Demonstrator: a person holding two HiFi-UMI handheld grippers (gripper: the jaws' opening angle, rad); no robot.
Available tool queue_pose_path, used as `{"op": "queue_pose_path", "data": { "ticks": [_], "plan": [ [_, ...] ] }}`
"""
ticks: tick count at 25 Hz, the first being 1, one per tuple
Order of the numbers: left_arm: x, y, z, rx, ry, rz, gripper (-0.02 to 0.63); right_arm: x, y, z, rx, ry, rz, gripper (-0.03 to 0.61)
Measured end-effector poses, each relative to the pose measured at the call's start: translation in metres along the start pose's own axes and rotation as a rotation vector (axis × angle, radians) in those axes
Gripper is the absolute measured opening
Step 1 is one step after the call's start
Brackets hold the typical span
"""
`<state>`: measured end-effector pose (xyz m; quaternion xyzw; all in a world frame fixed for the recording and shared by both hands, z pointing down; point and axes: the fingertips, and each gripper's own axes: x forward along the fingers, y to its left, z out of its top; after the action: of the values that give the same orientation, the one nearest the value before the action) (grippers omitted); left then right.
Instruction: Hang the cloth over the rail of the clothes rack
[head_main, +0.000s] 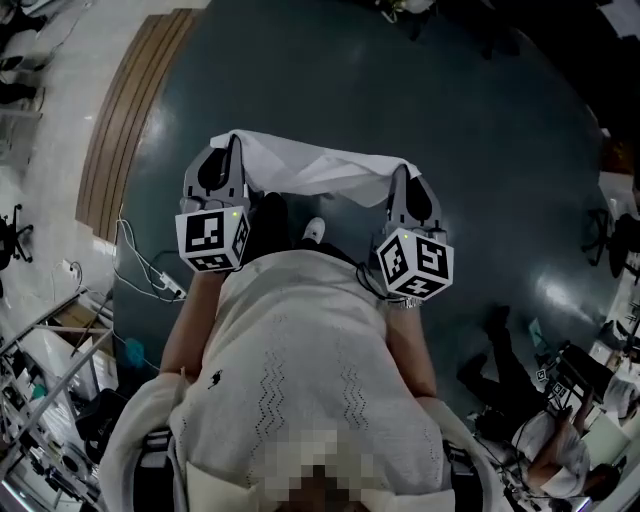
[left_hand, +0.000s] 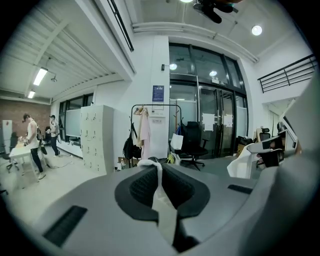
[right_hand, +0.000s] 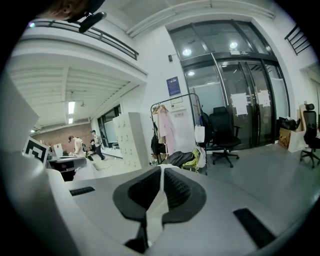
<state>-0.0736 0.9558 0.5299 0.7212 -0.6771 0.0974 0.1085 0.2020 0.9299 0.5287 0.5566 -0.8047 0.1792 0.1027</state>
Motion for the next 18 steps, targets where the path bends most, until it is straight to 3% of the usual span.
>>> {"op": "queue_pose_path", "data": {
  "ticks": [10,18],
  "plan": [
    [0.118,0.101,0.036,-0.025,-0.027,-0.095,0.028,0.119,0.059,0.045,-0.019,-0.014,-0.081,0.025],
    [0.174,0.134,0.055,-0.003,-0.035,-0.168,0.028,0.167,0.075,0.055,0.028,-0.018,-0.148,0.025]
  ]
}}
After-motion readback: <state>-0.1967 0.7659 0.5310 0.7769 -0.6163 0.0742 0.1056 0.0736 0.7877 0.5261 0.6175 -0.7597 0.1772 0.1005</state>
